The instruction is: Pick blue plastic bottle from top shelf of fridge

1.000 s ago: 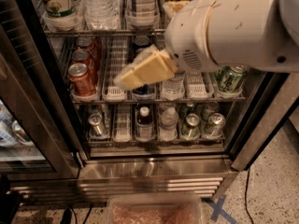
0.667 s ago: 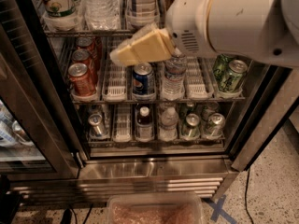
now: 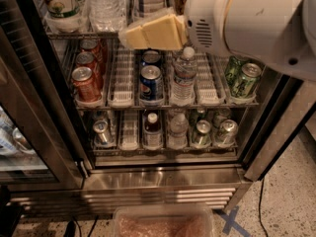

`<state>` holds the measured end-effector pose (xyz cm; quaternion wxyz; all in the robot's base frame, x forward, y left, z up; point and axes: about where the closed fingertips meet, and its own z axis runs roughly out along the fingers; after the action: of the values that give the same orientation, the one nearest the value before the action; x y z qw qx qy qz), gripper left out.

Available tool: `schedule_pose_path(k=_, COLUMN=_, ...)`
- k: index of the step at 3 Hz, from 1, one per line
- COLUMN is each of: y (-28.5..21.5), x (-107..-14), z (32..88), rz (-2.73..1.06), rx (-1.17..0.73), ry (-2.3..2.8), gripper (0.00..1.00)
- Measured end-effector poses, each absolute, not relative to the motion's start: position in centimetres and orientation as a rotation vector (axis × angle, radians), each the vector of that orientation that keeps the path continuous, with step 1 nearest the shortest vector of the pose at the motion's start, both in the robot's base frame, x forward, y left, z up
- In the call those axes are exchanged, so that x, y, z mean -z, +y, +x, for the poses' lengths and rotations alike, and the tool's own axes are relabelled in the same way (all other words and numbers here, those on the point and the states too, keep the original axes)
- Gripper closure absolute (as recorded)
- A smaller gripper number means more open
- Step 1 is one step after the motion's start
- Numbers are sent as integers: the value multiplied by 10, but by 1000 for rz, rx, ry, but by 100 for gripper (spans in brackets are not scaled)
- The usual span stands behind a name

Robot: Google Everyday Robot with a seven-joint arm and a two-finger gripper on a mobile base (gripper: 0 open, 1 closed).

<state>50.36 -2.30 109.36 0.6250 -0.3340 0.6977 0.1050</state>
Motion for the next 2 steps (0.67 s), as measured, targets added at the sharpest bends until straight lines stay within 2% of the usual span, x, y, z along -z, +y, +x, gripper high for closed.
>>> schedule_pose_path(k=2, y=-21, x=-1097, z=504, rz=-745, rx=-211, ry=1589, gripper=0)
